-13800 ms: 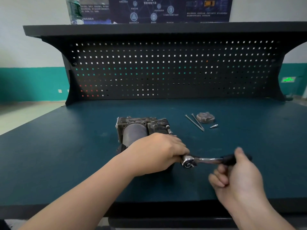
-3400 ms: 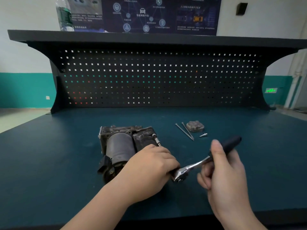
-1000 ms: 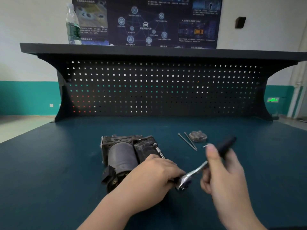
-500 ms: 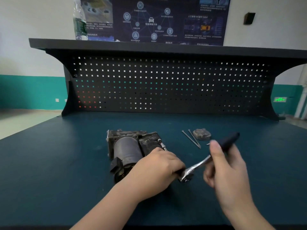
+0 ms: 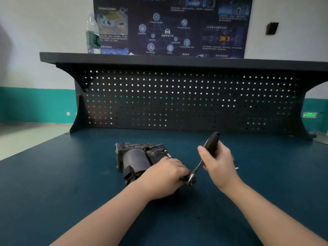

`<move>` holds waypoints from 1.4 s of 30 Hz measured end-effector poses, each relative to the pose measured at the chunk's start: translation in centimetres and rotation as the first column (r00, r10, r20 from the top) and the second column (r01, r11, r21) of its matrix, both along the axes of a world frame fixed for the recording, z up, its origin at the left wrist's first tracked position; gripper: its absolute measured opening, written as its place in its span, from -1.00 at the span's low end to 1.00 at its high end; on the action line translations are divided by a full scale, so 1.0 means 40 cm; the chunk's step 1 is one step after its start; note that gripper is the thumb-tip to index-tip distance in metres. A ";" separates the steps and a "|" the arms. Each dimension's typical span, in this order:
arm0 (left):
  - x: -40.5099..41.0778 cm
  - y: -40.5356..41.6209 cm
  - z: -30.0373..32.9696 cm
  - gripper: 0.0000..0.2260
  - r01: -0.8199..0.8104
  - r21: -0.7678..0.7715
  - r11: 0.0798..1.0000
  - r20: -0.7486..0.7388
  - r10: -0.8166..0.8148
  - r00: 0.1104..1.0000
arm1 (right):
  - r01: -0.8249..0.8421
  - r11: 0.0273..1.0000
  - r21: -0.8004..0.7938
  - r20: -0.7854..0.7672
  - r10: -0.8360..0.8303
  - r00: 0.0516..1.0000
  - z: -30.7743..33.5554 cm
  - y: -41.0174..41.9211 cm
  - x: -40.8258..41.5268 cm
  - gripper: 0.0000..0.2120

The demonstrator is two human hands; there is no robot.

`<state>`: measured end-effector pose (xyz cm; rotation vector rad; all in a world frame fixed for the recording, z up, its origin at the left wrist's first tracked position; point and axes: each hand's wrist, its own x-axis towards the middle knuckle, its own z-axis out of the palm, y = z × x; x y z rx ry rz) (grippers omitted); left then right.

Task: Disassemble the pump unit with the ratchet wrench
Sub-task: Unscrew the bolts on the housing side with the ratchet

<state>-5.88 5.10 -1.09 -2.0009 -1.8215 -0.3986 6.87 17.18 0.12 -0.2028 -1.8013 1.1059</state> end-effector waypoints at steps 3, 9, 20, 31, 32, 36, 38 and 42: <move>-0.028 0.021 0.007 -0.82 0.009 -0.059 0.998 -0.048 -0.012 0.999 | -0.037 0.992 -0.118 0.063 0.045 0.997 -0.004 0.032 0.000 -0.73; -0.048 0.028 -0.014 -0.85 -0.007 -0.028 1.000 -0.042 0.006 0.999 | -0.161 0.986 -0.041 0.110 0.164 0.980 0.019 0.016 0.046 -0.85; -0.039 0.026 0.006 -0.87 -0.129 -0.059 0.990 -0.223 0.113 0.968 | -0.065 0.978 0.197 0.140 0.037 0.990 0.004 -0.011 0.029 -0.75; -0.034 0.031 0.005 -0.75 -0.051 -0.073 0.996 -0.093 0.044 0.995 | -0.017 0.990 0.137 0.059 0.009 0.998 0.011 0.035 0.023 -0.81; -0.036 0.031 0.002 -0.73 -0.052 -0.070 0.996 -0.095 0.046 0.994 | -0.018 0.992 0.125 0.055 0.011 0.998 0.012 0.039 0.020 -0.81; -0.040 0.031 0.002 -0.71 -0.045 -0.061 0.997 -0.060 0.041 0.997 | -0.052 0.997 0.052 0.028 0.051 0.998 0.014 0.049 0.010 -0.85; -0.038 0.031 0.003 -0.72 -0.034 -0.066 0.997 -0.046 0.031 0.998 | -0.080 0.997 0.011 0.011 0.080 0.997 0.014 0.050 0.009 -0.76; -0.038 0.030 0.001 -0.75 -0.041 -0.064 0.997 -0.020 0.039 0.999 | -0.079 0.997 -0.001 0.019 0.079 0.997 0.016 0.043 0.011 -0.70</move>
